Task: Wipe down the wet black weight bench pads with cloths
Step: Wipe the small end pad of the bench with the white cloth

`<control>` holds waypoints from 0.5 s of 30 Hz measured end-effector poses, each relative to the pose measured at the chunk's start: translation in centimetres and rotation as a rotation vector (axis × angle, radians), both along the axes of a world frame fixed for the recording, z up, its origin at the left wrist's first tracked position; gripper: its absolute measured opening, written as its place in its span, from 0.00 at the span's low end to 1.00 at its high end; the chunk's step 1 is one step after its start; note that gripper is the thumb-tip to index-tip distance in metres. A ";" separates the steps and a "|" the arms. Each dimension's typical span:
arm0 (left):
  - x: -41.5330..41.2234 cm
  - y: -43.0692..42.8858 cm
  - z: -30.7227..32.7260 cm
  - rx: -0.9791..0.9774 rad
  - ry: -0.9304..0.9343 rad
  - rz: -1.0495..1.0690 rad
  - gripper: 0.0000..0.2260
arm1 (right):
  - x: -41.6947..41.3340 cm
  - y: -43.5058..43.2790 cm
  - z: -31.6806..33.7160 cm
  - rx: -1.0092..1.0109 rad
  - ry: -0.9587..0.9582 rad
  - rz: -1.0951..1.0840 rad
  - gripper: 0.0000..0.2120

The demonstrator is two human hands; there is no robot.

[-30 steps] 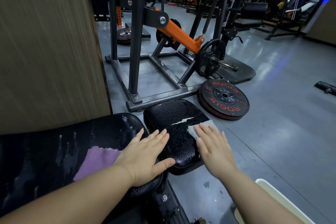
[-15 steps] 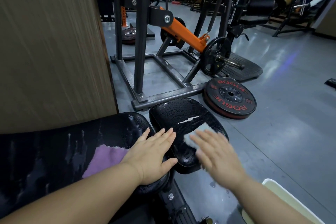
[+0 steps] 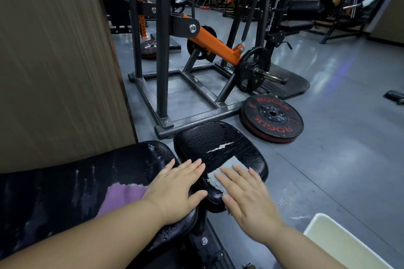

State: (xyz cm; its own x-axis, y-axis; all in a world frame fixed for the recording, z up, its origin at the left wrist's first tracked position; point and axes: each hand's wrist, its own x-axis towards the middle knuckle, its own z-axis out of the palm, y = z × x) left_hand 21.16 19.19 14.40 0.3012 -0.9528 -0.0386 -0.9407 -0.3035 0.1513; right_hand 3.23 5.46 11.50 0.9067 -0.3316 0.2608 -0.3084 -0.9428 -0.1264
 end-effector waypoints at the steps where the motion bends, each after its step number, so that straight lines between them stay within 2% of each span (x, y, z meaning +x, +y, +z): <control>1: 0.1 -0.1 0.1 0.005 -0.005 0.002 0.38 | 0.0 -0.8 0.1 -0.002 0.014 -0.006 0.24; 3: 0.1 -0.4 0.5 0.019 -0.015 0.000 0.33 | 0.4 -3.1 0.7 0.017 0.005 -0.066 0.28; 5: 0.0 -0.7 1.0 0.028 -0.018 -0.002 0.31 | 0.8 -5.4 1.3 0.131 -0.018 -0.155 0.31; 7: -0.2 -0.8 1.1 0.026 -0.011 0.001 0.30 | 1.2 -6.4 1.5 0.269 -0.024 -0.255 0.25; 8: -0.2 -0.7 0.9 0.018 -0.004 0.002 0.30 | 1.6 -6.4 1.5 0.272 -0.043 -0.288 0.23; 10: -0.1 -0.5 0.5 -0.009 0.006 0.001 0.33 | 2.0 -5.0 1.6 0.152 -0.053 -0.307 0.24; 12: -0.2 -0.3 0.1 -0.053 0.008 -0.003 0.40 | 1.9 -2.6 1.3 0.041 -0.063 -0.233 0.23; 15: -0.1 -0.3 -0.2 -0.075 0.004 0.003 0.42 | 1.0 0.6 0.8 0.009 -0.029 -0.094 0.24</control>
State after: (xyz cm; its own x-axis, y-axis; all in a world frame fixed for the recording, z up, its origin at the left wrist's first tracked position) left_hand 21.06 18.94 14.19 0.3041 -0.9521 0.0312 -0.9392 -0.2942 0.1773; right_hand 4.26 6.05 12.29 0.8635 -0.4170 0.2836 -0.3913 -0.9088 -0.1448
